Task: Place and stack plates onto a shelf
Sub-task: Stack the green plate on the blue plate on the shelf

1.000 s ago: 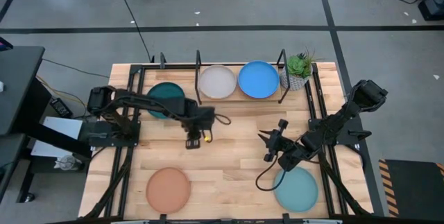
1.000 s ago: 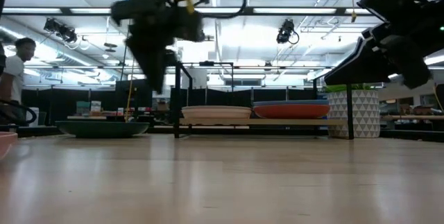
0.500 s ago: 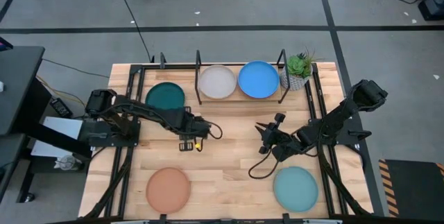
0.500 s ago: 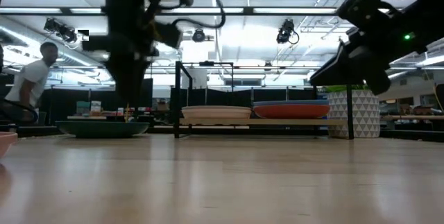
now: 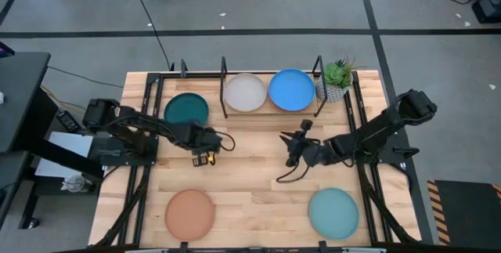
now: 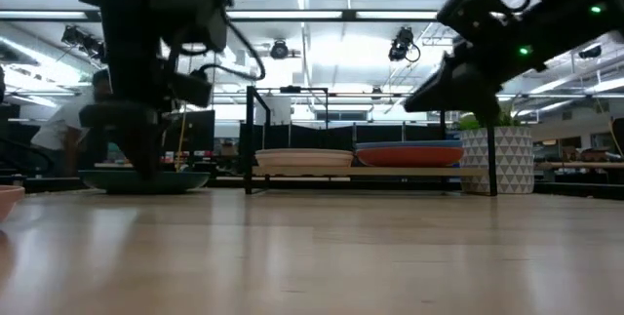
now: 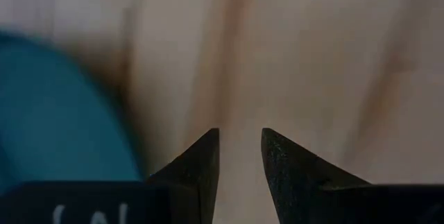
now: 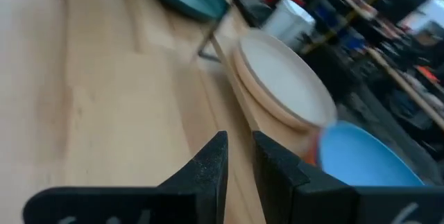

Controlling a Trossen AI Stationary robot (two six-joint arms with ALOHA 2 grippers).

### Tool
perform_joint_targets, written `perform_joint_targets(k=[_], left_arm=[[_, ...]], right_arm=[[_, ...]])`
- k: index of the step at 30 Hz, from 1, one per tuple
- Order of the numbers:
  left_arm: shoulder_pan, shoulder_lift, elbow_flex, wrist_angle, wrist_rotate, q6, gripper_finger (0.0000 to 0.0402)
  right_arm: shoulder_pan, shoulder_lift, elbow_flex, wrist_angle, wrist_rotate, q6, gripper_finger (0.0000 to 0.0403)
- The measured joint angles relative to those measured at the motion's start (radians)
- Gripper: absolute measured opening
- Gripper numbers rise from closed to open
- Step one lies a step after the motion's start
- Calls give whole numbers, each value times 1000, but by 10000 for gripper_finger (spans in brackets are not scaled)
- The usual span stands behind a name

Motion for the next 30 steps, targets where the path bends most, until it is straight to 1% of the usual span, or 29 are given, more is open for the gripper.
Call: perform_joint_targets(k=[4, 6, 9, 11, 14, 16, 20, 23, 25, 28, 30], left_arm=[[40, 2, -14, -53, -25, -33, 116], [57, 0, -14, -64, -46, -55, 116], [78, -4, -13, -62, -88, -98, 117], [98, -4, -13, -69, -95, -113, 122], [129, -4, -10, -73, -86, -137, 139], [143, -4, 8, -107, -71, -138, 154], [146, -4, 73, -197, -77, -136, 180], [152, -4, 130, -260, -104, -122, 191], [169, -4, 147, -271, -116, -109, 194], [217, -4, 134, -246, -51, -80, 193], [249, -4, 104, -215, -20, -60, 191]], right_arm=[[-62, 3, -20, 98, -204, -69, 71], [-85, 5, -52, 147, -261, -101, 71], [-101, 1, -88, 262, -271, -119, 71], [-102, 1, -114, 299, -289, -137, 71], [-97, 1, -137, 337, -317, -146, 71], [-96, 1, -141, 340, -324, -131, 71], [-96, 1, -142, 334, -353, -102, 71], [-96, 1, -142, 319, -365, -80, 71], [-96, 1, -142, 303, -371, -70, 71], [-96, 1, -142, 296, -371, -59, 71], [-96, 1, -142, 297, -371, -52, 71]])
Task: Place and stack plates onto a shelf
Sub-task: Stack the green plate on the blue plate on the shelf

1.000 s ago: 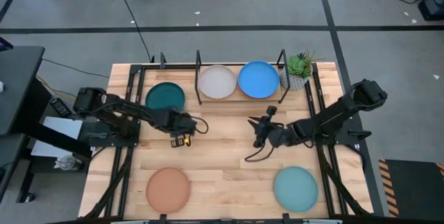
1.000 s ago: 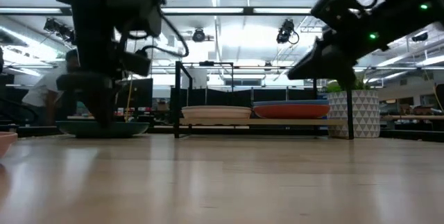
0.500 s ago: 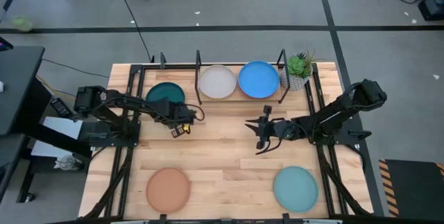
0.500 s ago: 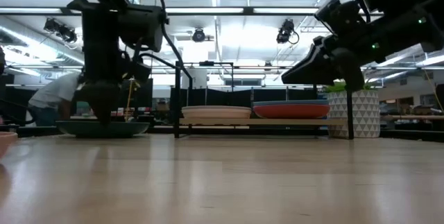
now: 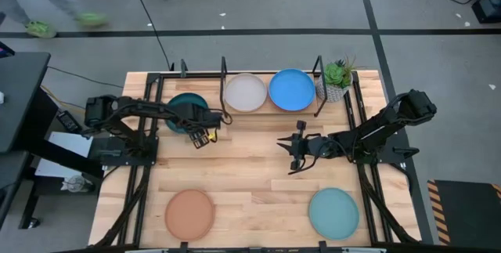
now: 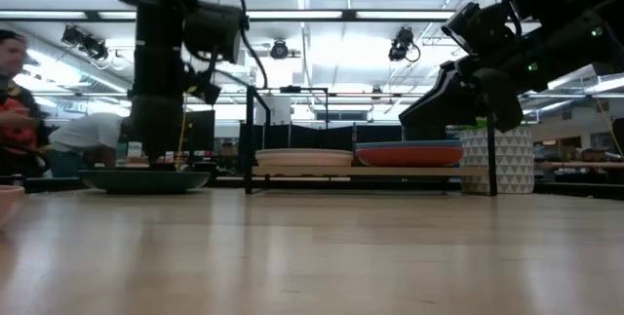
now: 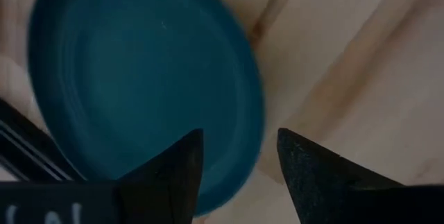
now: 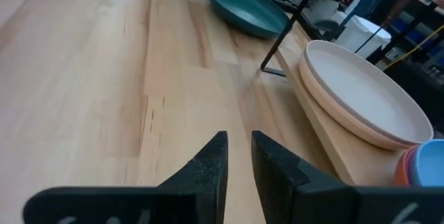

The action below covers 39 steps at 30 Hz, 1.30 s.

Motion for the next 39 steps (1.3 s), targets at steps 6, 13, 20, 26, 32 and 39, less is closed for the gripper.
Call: perform_joint_targets(k=[6, 13, 20, 26, 32, 39], left_arm=[[31, 0, -91, 107, 4, 11, 188], [30, 0, -123, 127, -16, 40, 188], [29, 0, -78, 66, 16, 62, 188], [31, 0, -40, 49, 39, 88, 187], [30, 12, -37, 73, 31, 73, 187], [30, 11, -88, 119, -41, 58, 185]], right_arm=[[0, 0, 0, -13, -5, 33, 71], [0, 0, 0, -15, -9, 30, 71], [0, 0, 0, -13, -30, 47, 71], [0, 0, 0, -14, -37, 66, 71], [3, 0, 0, -15, -72, 91, 71], [34, 0, 0, -25, -80, 116, 71]])
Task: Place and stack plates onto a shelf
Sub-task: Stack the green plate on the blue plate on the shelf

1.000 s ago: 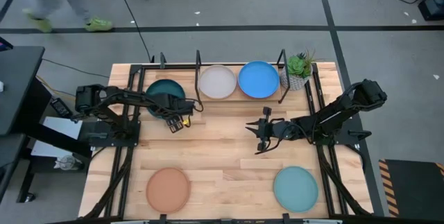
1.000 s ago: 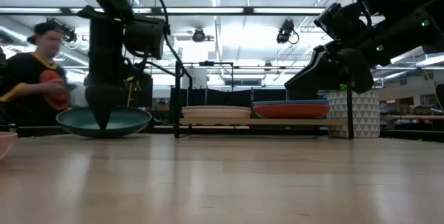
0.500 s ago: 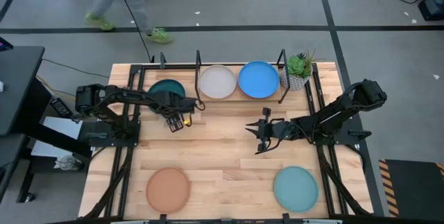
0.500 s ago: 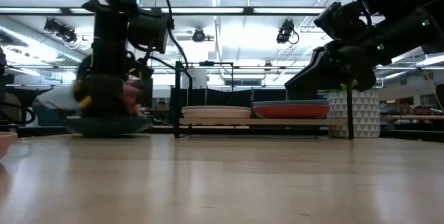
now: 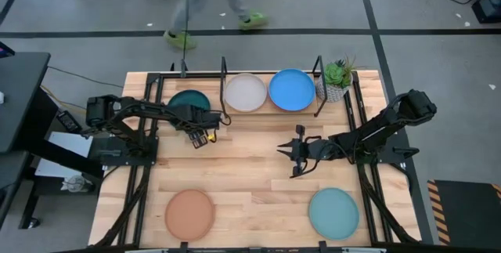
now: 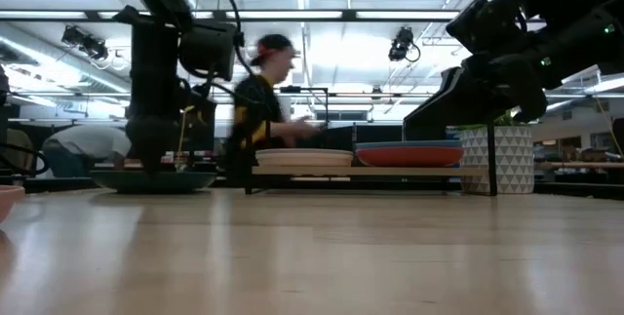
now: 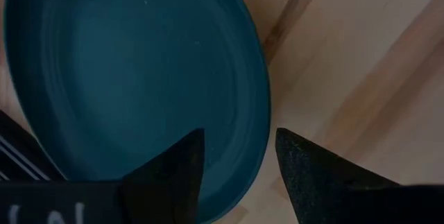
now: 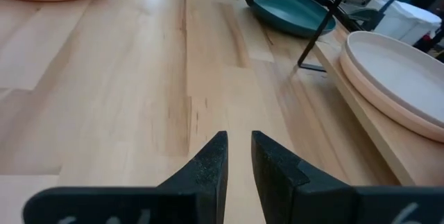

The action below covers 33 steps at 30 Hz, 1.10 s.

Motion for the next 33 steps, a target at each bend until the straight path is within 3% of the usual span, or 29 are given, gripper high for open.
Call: perform_joint_targets(k=[10, 18, 20, 29, 33], left_arm=[[1, 0, -62, 41, 9, -1, 132], [1, -1, -61, 50, 31, -14, 21], [1, -1, -53, 34, 62, -12, 13], [1, -101, 169, -116, 202, 2, 16], [-11, -166, 307, -183, 124, -1, 16]], right_arm=[[5, 0, 0, 2, 4, 15, 71], [5, 0, 0, 1, 3, 18, 71], [5, 0, 0, 1, 3, 18, 71], [5, 0, 0, -6, 4, 10, 71], [5, 0, 0, -7, 11, 9, 71]])
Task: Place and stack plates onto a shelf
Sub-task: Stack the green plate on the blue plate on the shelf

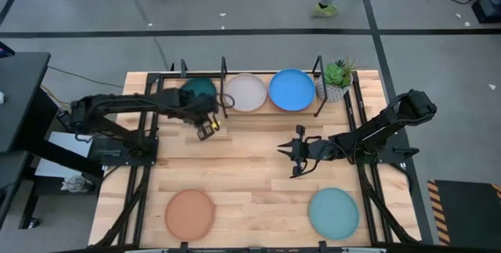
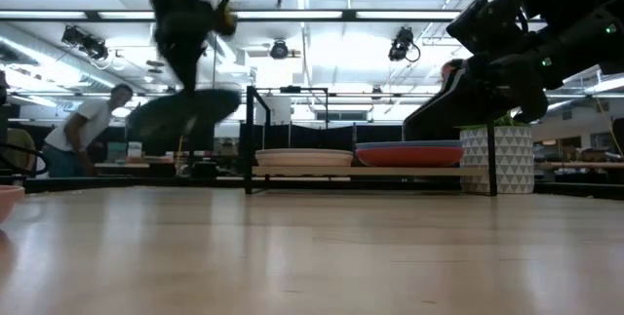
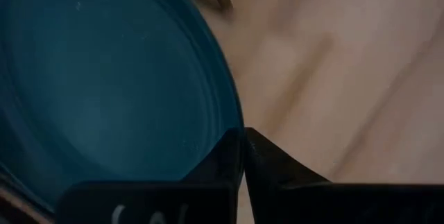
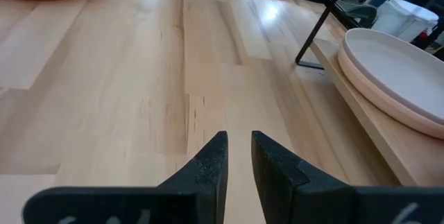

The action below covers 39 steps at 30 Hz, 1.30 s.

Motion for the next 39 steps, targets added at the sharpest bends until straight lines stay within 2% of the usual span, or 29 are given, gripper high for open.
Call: perform_joint_targets(k=[6, 9, 12, 16, 23, 28, 31, 39], left_arm=[[-78, -49, 135, 29, -208, 149, 16], [-111, -48, 172, 54, -228, 235, 16], [-149, -43, 160, 192, -227, 383, 16], [-190, -42, 113, 429, -185, 565, 16], [-188, -43, -10, 701, -73, 788, 16], [-140, -24, -77, 829, 0, 854, 16], [-104, 28, -68, 848, 30, 815, 16], [-30, 264, 127, 744, 58, 866, 16]], right_arm=[[0, 0, -1, -11, -3, 15, 71], [1, 0, -16, -11, 15, 35, 71], [1, 0, -36, 46, 46, 30, 71], [22, 0, -55, 117, 46, 22, 71], [116, 0, -55, 171, 46, 40, 71], [183, 0, -54, 203, 46, 89, 71], [221, 0, -54, 184, 68, 88, 71], [302, -7, -55, 126, 307, 68, 71]])
